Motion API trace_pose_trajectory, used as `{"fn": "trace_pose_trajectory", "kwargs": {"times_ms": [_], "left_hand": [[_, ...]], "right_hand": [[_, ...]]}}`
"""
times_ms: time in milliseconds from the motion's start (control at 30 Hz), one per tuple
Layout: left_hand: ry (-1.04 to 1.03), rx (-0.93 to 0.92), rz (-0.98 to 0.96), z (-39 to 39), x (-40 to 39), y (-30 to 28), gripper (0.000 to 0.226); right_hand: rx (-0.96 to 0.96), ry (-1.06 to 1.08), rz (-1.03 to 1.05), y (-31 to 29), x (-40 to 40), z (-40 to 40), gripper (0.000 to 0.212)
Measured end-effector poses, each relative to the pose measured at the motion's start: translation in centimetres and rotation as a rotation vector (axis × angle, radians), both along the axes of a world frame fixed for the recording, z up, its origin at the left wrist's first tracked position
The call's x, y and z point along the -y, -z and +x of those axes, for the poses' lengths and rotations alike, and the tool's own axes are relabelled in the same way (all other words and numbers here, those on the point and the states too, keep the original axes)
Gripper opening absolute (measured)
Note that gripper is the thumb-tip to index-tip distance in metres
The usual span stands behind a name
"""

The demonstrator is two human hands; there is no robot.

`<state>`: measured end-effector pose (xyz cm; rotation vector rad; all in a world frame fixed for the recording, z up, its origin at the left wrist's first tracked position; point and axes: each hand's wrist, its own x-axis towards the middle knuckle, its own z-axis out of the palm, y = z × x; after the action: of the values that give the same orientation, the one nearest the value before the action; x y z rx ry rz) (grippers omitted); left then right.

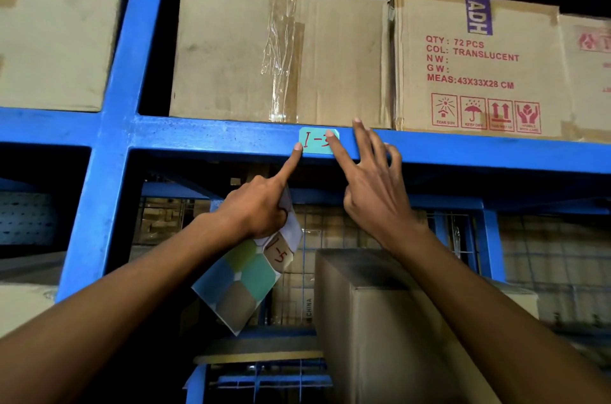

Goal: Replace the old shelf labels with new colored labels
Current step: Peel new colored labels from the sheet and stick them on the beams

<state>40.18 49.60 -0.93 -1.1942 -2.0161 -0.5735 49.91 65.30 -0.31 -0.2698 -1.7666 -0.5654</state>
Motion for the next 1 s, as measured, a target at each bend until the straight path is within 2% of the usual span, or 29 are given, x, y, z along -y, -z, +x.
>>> {"fn": "trace_pose_trajectory", "kwargs": {"times_ms": [167, 300, 400, 533, 667, 733, 900, 1000], "left_hand": [[0.021, 0.032, -0.004, 0.2, 0.1, -0.1, 0.104], [0.149, 0.094, 0.049, 0.4, 0.3, 0.5, 0.100], [0.349, 0.193, 0.176, 0.2, 0.8, 2.3, 0.094], [0.624, 0.432, 0.442, 0.1, 1.8, 5.3, 0.086], [0.747, 0.642, 0.632, 0.3, 3.7, 7.3, 0.084], [0.783, 0.686, 0.687, 0.7, 4.7, 7.9, 0.083], [0.867, 0.723, 0.690, 0.8, 6.6, 8.9, 0.082], [0.859, 0.706, 0.665, 0.5, 7.3, 9.8, 0.080]], "right_hand": [[0.017, 0.016, -0.130, -1.0, -0.3, -0.2, 0.085], [-0.035, -0.071, -0.205, 0.0, 0.0, 0.5, 0.079], [-0.111, -0.226, -0.146, 1.9, 0.8, 1.4, 0.066], [-0.173, -0.455, -0.230, 5.9, 2.3, 2.3, 0.042], [-0.110, -0.462, -0.289, 9.4, 4.3, 2.9, 0.037], [-0.075, -0.451, -0.311, 10.7, 5.3, 3.2, 0.038], [-0.047, -0.446, -0.369, 12.3, 8.2, 3.3, 0.038], [-0.092, -0.441, -0.383, 13.1, 9.6, 3.1, 0.020]]}}
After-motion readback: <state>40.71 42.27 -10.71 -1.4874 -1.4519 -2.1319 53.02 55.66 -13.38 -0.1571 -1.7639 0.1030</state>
